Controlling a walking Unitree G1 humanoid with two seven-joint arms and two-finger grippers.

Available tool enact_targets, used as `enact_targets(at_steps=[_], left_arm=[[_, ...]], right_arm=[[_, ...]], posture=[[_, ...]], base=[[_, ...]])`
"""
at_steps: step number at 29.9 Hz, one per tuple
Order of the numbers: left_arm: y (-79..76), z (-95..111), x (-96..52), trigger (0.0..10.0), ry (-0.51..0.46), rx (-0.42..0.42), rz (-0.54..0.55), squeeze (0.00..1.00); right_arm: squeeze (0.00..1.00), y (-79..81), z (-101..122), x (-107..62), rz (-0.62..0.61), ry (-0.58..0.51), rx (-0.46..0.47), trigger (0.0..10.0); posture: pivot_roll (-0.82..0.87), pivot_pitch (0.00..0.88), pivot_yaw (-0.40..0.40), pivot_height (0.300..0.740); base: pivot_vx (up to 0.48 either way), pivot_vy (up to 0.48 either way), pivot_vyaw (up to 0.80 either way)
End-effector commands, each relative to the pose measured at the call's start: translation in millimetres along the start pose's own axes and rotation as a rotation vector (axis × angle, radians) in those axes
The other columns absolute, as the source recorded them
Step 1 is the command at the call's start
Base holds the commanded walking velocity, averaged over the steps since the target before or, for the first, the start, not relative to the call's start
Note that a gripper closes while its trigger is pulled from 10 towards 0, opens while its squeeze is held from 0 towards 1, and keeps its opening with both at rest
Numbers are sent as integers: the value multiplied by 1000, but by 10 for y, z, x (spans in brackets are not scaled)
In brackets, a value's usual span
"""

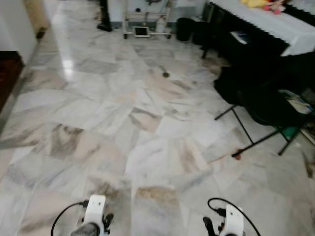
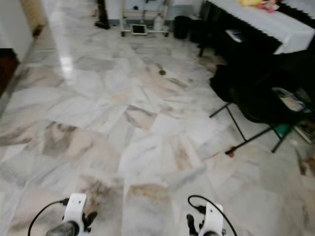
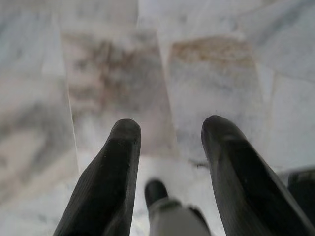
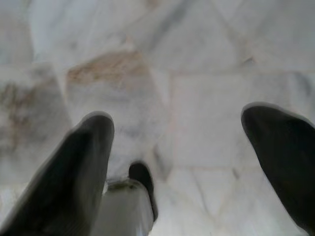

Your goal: Setting the table

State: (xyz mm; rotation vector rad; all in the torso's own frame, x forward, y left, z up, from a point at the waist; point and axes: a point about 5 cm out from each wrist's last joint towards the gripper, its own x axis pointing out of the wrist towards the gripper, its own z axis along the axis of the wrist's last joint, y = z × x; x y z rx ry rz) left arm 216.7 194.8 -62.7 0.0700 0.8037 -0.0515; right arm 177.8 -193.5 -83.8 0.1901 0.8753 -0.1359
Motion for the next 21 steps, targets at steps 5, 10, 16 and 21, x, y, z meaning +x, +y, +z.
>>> enact_targets(at_steps=[5,10,16,21], left_arm=[[-54,-58,-7,10000,20,32,-24,0],[-60,-68,-7,10000,34,98,-34,0],[-38,-24,1,10000,23,95,-30,0],[0,8,4,10000,21,108,-26,0]], right_arm=[[0,-8,-79,-15,-14,33,-7,10000],[0,-14,-75,-15,-21,28,4,10000],[0,15,-79,-13,-20,24,15,10000],[0,51,-93,-11,-16,27,26,10000]], posture=[[55,0,-61,740],[63,0,-56,740],[71,0,-34,740],[70,0,-23,740]], base=[[0,0,-744],[0,0,-744],[0,0,-744],[0,0,-744]])
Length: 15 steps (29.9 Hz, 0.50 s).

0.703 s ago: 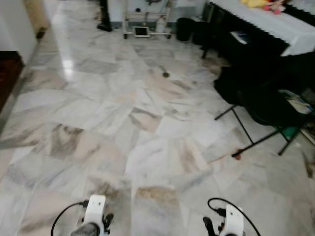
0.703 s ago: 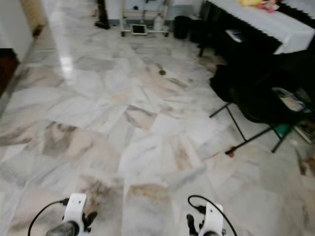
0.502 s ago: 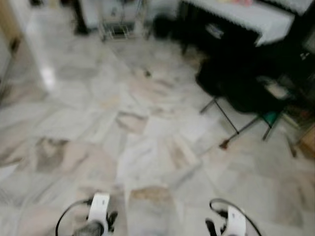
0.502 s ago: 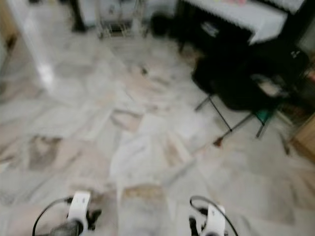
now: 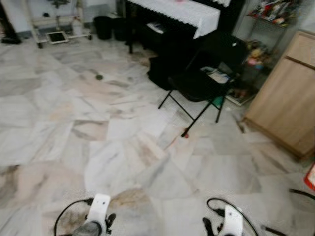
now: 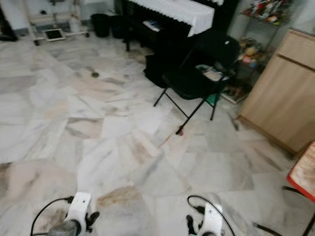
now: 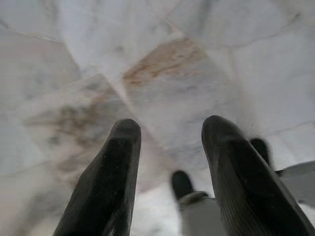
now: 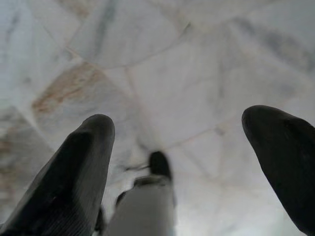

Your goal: Setting the table

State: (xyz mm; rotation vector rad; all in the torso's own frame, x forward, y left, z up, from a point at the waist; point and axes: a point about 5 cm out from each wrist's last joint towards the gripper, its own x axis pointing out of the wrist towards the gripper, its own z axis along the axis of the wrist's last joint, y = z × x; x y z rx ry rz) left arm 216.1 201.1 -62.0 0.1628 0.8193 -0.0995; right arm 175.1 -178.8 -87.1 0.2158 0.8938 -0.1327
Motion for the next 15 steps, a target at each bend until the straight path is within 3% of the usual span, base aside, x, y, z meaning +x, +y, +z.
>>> enact_targets(at_steps=[1,15], left_arm=[[-57,22,14,10000,2,8,-17,0],[-89,46,25,10000,0,5,-25,0]], right_arm=[[0,-80,-20,-14,-27,6,6,10000],[0,-84,-2,-10,-33,5,-1,10000]], posture=[[69,0,-22,740],[65,0,-25,740]], base=[[0,0,-744],[0,0,-742]])
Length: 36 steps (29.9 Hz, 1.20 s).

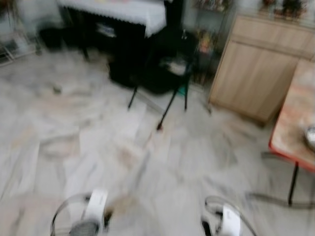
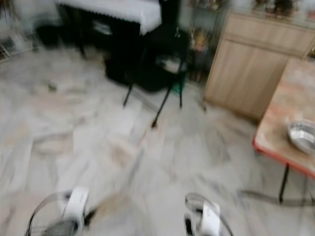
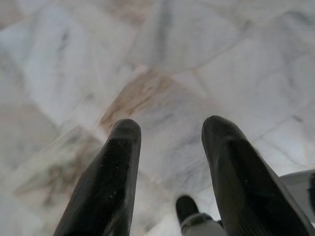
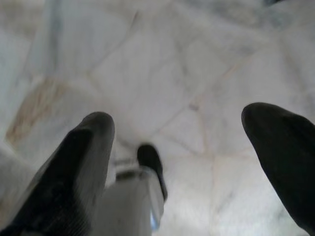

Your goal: Setting the table

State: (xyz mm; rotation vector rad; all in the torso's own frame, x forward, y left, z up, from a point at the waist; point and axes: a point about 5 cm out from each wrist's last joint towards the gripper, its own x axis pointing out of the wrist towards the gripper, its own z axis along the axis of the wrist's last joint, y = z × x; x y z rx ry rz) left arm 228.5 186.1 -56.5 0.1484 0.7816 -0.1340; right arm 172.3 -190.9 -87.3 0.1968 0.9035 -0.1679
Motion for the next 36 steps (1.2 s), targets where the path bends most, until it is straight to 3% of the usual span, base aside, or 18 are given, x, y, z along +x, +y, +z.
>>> enact_targets(at_steps=[1,15,36], left_arm=[[33,-106,-27,10000,41,3,8,0],[-2,-199,-49,10000,62,-8,4,0],[-32,-171,-35,10000,60,-5,-6,0]], right_arm=[[0,39,-9,2,6,0,1,10000],[0,9,-28,-6,7,5,-22,10000],[0,-42,-64,-27,1,-7,-15,10000]], posture=[[65,0,-25,740],[55,0,-35,740],[46,0,-32,740]], base=[[0,0,-738],[0,0,-735],[0,0,-649]])
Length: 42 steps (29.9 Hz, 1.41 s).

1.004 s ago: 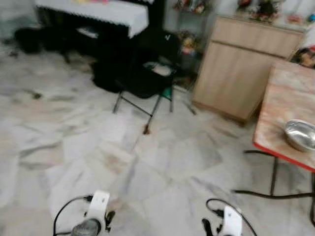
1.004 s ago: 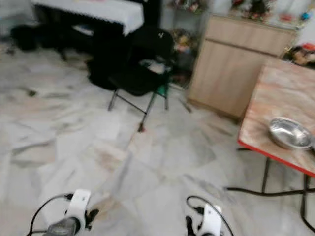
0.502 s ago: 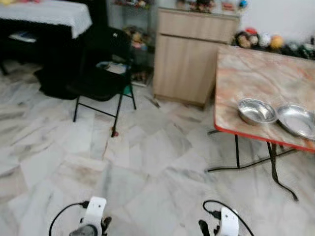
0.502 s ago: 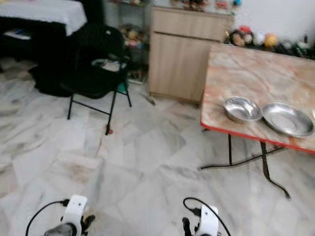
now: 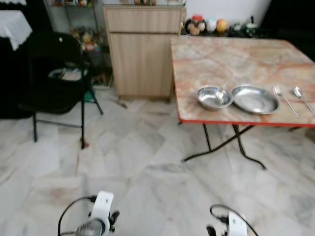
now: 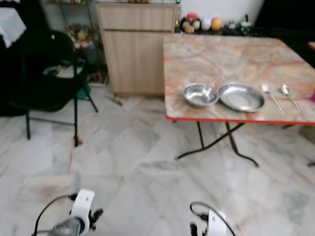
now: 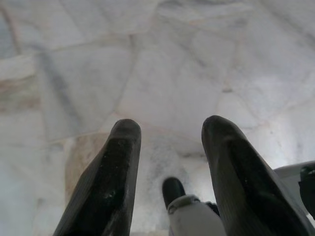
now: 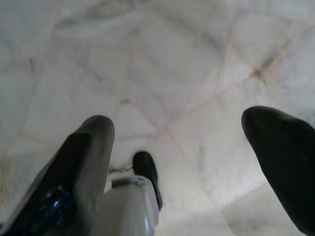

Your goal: Setting the table

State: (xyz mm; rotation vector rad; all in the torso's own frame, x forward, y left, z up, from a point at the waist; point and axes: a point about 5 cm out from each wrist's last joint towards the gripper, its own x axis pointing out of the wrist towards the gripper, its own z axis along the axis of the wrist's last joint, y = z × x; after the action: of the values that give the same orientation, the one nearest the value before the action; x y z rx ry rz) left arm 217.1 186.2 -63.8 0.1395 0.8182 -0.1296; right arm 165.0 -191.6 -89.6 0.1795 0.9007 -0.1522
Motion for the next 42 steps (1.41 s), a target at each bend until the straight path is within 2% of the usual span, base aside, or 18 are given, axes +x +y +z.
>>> enact_targets(at_steps=[1,5,13,24,32,42], left_arm=[[-6,-37,-4,10000,23,13,-2,0],[1,-7,2,10000,14,28,6,0],[40,84,19,10000,2,43,6,0],[163,107,5,10000,2,43,33,0],[90,79,11,10000,6,34,21,0],[72,63,9,10000,-1,10,25,0]], right_arm=[[0,-15,9,0,-4,-5,4,10000],[0,-2,45,9,1,-17,1,10000],[0,31,183,40,2,-61,25,10000],[0,110,115,35,13,-44,34,10000],[0,15,55,10,-12,-35,35,10000],[0,-55,109,10,-8,-51,19,10000]], posture=[[47,0,-33,740],[51,0,-35,740],[81,0,-11,740],[74,0,12,740],[70,0,-10,740],[69,0,-27,740]], base=[[0,0,0],[0,0,0],[0,-325,0],[0,-316,0],[0,-314,0],[0,-312,0]])
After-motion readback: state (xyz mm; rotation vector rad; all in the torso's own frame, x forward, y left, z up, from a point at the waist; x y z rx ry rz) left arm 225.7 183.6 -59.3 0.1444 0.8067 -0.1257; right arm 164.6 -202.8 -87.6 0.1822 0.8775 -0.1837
